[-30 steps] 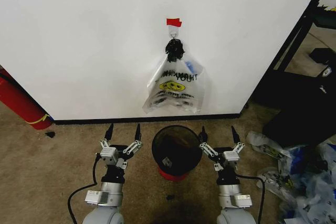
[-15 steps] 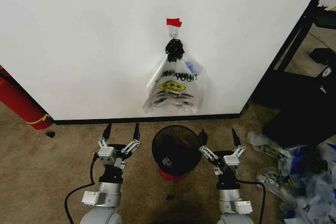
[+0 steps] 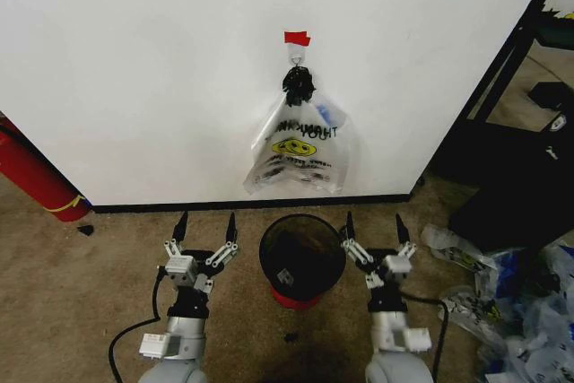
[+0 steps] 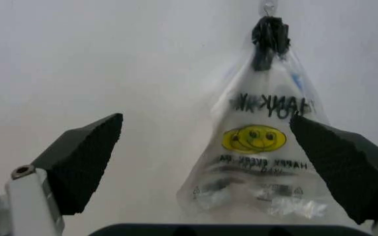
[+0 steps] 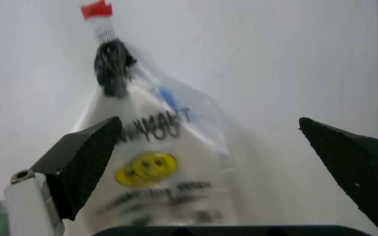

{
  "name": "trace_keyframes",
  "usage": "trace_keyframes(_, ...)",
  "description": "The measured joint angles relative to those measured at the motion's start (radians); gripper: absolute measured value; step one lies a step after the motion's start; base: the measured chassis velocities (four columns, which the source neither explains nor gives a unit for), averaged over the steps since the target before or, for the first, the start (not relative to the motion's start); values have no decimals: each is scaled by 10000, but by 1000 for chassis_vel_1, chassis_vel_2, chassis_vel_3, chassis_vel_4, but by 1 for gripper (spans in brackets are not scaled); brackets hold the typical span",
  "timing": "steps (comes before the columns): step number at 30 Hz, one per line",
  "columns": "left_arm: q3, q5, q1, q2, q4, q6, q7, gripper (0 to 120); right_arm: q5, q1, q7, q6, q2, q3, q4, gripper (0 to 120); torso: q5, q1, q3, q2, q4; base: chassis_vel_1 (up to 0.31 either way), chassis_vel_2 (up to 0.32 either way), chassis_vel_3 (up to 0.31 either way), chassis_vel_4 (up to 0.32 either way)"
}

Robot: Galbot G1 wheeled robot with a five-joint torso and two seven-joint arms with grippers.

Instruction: Pick up the garbage bag from the wall and place it over the trash bin.

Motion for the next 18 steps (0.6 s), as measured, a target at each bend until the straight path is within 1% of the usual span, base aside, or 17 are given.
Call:
trace_keyframes(1,0,0,0,0,0,0,0,100,0,0,0,0,0,0,0,100,0,0,0,0,0,0,0,0,0)
trace_keyframes(5,3,143,73,88,-38,-8,-6,100,1926,1266,-348,-585,-92,-360,-227,100,0,0,1,0,6,0,0,0,0)
trace_keyframes(8,128,174,-157,332,153,46,12,100,2909,2078,-571,-793,23,-516,-373,100,-2,1,1,-1,-3,0,0,0,0)
trace_keyframes(9,128,174,-157,332,153,46,12,100,2909,2078,-571,-793,23,-516,-373,100,-2,1,1,-1,-3,0,0,0,0)
trace_keyframes(12,82,185,-133,361,193,44,8,100,3147,2739,-886,-865,85,-741,-698,100,-1,1,1,-1,5,0,0,0,0)
trace_keyframes(18,42,221,-200,298,256,42,1,100,3697,3454,-1631,-718,120,-1025,-1338,100,-1,0,1,-1,1,0,0,0,0)
